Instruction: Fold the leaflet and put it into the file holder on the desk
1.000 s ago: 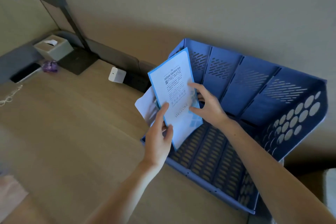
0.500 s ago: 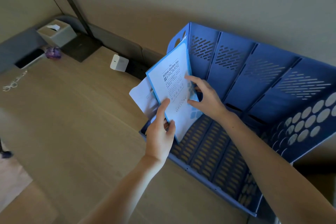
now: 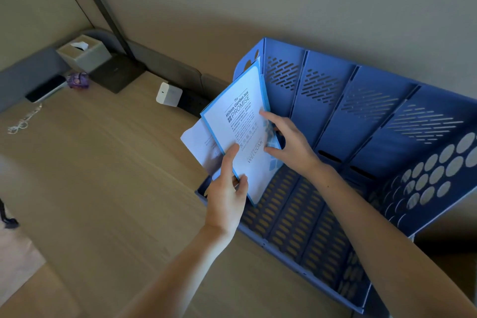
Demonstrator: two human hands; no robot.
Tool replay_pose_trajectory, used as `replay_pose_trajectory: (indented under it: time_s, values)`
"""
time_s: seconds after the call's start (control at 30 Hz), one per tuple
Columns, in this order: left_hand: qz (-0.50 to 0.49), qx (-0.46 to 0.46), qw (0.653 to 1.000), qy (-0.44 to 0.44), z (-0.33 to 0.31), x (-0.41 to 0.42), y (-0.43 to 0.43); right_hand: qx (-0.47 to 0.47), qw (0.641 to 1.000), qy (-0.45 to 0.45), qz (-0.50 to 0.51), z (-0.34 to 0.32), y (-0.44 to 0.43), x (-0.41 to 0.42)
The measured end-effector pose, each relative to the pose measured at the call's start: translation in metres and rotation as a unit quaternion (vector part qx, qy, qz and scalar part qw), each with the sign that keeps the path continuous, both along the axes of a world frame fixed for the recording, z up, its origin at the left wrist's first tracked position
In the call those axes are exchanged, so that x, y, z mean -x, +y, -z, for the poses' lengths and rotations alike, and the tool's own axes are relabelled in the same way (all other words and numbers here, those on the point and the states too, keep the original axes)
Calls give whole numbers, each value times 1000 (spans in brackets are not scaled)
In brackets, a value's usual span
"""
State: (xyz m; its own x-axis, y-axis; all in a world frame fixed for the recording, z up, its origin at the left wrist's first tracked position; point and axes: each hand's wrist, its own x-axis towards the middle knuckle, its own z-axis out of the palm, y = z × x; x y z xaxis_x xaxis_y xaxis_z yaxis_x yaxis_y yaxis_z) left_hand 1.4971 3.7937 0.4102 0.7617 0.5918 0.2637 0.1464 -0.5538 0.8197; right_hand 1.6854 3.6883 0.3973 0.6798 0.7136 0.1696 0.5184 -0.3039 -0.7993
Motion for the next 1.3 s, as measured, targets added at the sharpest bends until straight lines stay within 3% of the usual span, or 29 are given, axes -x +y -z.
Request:
replay_pose_trajectory:
  time_s: [0.4,0.77,1.1,1.3]
  values:
    - [22,2,999,34,-10,4,-2,18,1000,-1,3,-5,-4,6]
    - [60,-128,986,93,-24,20,11,24,999,-6,32,-13,-14,17]
    - [79,-134,985,81,-43,44,23,34,988,-56,142,-42,-38,52]
    - [121,-160,978,64,-69,69,38,12,967,-95,234,-78,-48,117]
